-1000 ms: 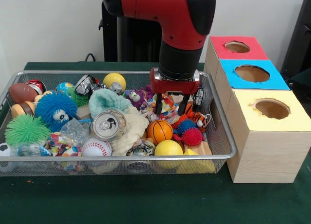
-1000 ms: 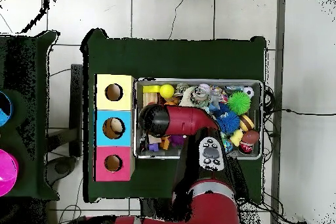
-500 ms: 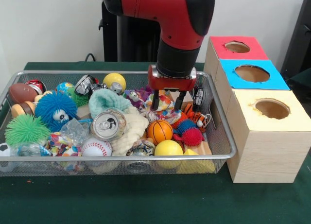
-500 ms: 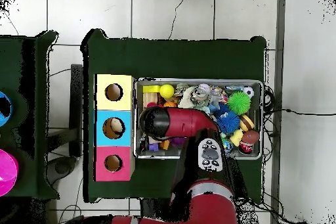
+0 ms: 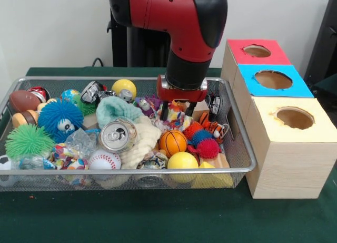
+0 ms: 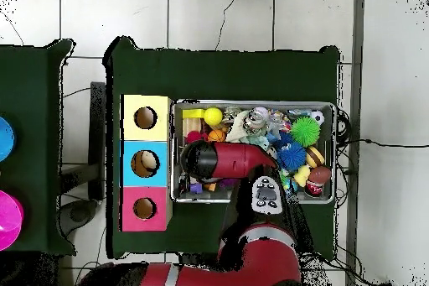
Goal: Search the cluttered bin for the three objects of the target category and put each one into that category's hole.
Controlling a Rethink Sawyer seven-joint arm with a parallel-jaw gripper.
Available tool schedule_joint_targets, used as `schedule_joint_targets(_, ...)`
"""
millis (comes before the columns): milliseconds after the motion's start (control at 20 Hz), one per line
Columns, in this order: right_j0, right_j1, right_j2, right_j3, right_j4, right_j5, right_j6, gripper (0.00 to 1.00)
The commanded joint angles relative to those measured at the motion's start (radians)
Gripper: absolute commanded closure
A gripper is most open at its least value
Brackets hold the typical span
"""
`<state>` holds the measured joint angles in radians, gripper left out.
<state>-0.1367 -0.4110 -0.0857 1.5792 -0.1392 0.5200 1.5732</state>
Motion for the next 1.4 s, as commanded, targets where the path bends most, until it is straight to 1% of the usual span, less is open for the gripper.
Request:
schedule_joint_targets(50, -0.019, 0.080, 0.013, 0.046, -0.059, -0.053, 0.102, 0.00)
schedule_joint_targets(250, -0.038, 0.082, 0.038, 0.049, -0.058, -0.031, 0.070, 0.00)
schedule_joint_targets(300, -0.044, 0.082, 0.046, 0.049, -0.058, -0.024, 0.061, 1.00)
schedule_joint_targets(400, -0.041, 0.080, 0.047, 0.040, -0.072, -0.047, 0.050, 1.00)
schedule_joint_targets(600, -0.044, 0.046, 0.046, 0.063, -0.052, -0.050, 0.079, 1.00)
schedule_joint_targets(750, -0.043, -0.030, 0.051, 0.101, -0.038, 0.005, 0.068, 1.00)
schedule_joint_targets(850, -0.051, -0.093, 0.062, 0.138, -0.015, 0.040, 0.067, 1.00)
schedule_joint_targets(1100, -0.099, -0.253, 0.126, 0.204, 0.040, 0.134, 0.023, 1.00)
schedule_joint_targets(1250, -0.135, -0.318, 0.168, 0.229, 0.073, 0.181, 0.010, 1.00)
schedule_joint_targets(1400, -0.176, -0.363, 0.220, 0.247, 0.095, 0.195, -0.017, 1.00)
